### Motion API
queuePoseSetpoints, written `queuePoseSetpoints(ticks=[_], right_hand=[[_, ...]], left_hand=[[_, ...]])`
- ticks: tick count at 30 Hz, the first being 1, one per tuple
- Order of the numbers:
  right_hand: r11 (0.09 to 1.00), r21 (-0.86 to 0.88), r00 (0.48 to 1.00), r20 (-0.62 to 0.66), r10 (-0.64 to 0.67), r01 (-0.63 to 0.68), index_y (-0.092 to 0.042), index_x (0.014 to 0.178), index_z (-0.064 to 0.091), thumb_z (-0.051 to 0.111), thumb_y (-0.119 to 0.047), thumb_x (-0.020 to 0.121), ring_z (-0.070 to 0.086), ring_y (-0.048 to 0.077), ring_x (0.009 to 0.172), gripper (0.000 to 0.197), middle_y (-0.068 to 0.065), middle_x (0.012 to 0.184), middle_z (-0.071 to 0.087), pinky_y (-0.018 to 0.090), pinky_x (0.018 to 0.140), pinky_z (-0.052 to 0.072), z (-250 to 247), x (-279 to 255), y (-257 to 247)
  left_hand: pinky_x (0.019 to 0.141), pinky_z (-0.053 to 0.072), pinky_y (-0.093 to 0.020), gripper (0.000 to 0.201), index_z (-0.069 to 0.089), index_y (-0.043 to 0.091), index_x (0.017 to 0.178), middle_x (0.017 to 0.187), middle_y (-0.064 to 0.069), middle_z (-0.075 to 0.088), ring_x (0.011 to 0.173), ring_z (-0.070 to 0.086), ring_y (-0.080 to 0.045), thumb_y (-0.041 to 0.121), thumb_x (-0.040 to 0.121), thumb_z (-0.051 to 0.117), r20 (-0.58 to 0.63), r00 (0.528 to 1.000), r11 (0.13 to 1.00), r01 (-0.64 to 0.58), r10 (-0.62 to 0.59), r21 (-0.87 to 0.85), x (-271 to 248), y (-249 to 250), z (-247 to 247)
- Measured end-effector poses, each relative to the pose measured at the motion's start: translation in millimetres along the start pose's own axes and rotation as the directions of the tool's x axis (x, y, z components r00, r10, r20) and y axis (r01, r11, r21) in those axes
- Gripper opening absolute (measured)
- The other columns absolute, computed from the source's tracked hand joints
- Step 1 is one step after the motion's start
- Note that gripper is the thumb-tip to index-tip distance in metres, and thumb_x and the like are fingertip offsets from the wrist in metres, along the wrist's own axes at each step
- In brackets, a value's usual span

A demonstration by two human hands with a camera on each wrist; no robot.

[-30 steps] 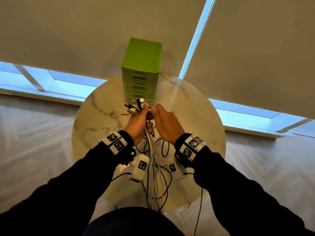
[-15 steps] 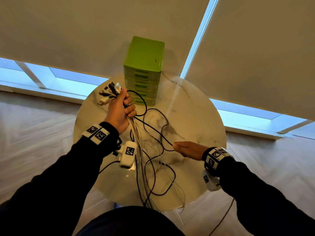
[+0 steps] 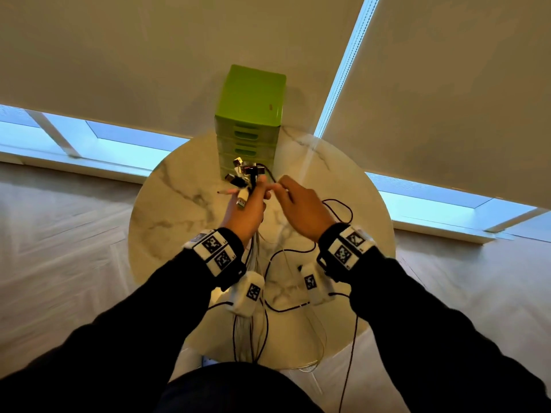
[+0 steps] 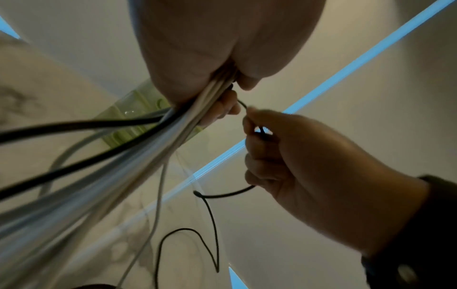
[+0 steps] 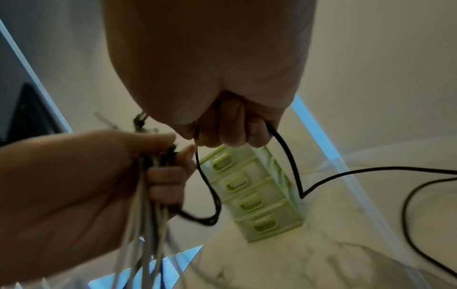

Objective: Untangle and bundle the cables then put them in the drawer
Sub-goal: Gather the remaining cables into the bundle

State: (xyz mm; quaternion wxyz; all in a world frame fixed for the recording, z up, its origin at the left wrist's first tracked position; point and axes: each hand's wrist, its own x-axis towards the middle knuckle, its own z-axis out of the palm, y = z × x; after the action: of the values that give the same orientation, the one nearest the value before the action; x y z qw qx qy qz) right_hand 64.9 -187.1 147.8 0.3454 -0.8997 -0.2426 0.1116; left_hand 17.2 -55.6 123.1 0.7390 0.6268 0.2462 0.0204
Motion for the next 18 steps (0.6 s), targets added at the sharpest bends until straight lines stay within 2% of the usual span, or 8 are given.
queuePoseSetpoints(ticks=[1,3,4,6,8,11,15,18], right_hand=[[0.999,0.013,0.998,0.035,-0.048,0.047,-0.028,0.113,0.053,0.033,-0.039,0.108,0.056,0.014,0.066,0.024,-0.004,0.083,0.064,0.033,0.062,0.043,6,-4,-7],[0.993,0.056,0.988,0.11,-0.108,0.103,-0.037,0.13,0.048,0.03,-0.043,0.108,0.064,0.014,0.078,0.028,-0.006,0.1,0.07,0.033,0.074,0.051,17,-11,-10],[0.99,0.088,0.982,0.146,-0.119,0.107,-0.044,0.125,0.047,0.03,-0.044,0.108,0.066,0.016,0.083,0.025,-0.006,0.102,0.071,0.034,0.079,0.052,21,-14,-9],[0.983,0.148,0.966,0.221,-0.136,0.104,-0.054,0.098,0.047,0.031,-0.046,0.108,0.061,0.013,0.076,0.02,-0.012,0.086,0.064,0.035,0.076,0.047,23,-19,-4],[0.982,0.165,0.929,0.341,-0.144,0.092,-0.045,0.083,0.043,0.032,-0.046,0.108,0.05,0.007,0.068,0.027,-0.013,0.074,0.051,0.031,0.074,0.043,23,-27,6],[0.985,0.169,0.875,0.472,-0.104,0.026,-0.027,0.083,0.045,0.032,-0.046,0.107,0.045,0.004,0.067,0.033,-0.013,0.074,0.047,0.023,0.073,0.041,20,-41,34],[0.984,0.113,0.858,0.511,0.061,-0.137,-0.021,0.081,0.046,0.034,-0.041,0.108,0.039,0.012,0.07,0.036,-0.001,0.077,0.044,0.028,0.071,0.037,14,-52,88],[0.963,-0.145,0.763,0.588,0.269,-0.227,-0.02,0.08,0.043,0.032,-0.043,0.108,0.035,0.016,0.066,0.037,0.001,0.073,0.041,0.028,0.064,0.034,1,-49,118]], left_hand=[[0.062,0.044,-0.032,0.073,0.069,0.016,0.114,0.076,0.0,0.063,0.064,0.053,-0.015,0.079,0.079,0.055,-0.003,1.0,1.0,0.027,-0.027,-0.013,2,0,-1],[0.074,0.051,-0.035,0.057,0.071,0.024,0.101,0.083,-0.003,0.069,0.078,0.064,-0.018,0.075,0.085,0.052,0.013,0.998,0.997,0.059,-0.058,-0.041,7,0,-3],[0.077,0.051,-0.033,0.046,0.069,0.024,0.094,0.084,0.0,0.068,0.082,0.065,-0.016,0.066,0.093,0.05,0.013,0.998,0.995,0.064,-0.063,-0.079,8,2,-4],[0.069,0.044,-0.027,0.036,0.06,0.023,0.081,0.07,0.007,0.055,0.067,0.053,-0.009,0.05,0.102,0.048,-0.02,0.999,0.982,0.046,-0.05,-0.185,9,5,-4],[0.059,0.038,-0.026,0.038,0.051,0.021,0.074,0.06,0.007,0.044,0.055,0.042,-0.009,0.042,0.105,0.047,-0.071,0.997,0.953,0.018,-0.041,-0.301,10,9,-6],[0.052,0.042,-0.027,0.036,0.046,0.018,0.073,0.059,0.006,0.04,0.05,0.041,-0.011,0.031,0.106,0.046,-0.125,0.991,0.871,-0.023,-0.044,-0.491,12,21,-16],[0.043,0.025,-0.02,0.032,0.045,0.021,0.077,0.06,0.008,0.037,0.043,0.026,-0.005,0.031,0.107,0.043,0.0,1.0,0.818,-0.008,0.009,-0.575,17,32,-42],[0.044,0.02,-0.022,0.032,0.048,0.022,0.077,0.058,0.009,0.035,0.043,0.023,-0.006,0.031,0.107,0.04,0.104,0.992,0.857,-0.004,0.067,-0.515,17,35,-54]])
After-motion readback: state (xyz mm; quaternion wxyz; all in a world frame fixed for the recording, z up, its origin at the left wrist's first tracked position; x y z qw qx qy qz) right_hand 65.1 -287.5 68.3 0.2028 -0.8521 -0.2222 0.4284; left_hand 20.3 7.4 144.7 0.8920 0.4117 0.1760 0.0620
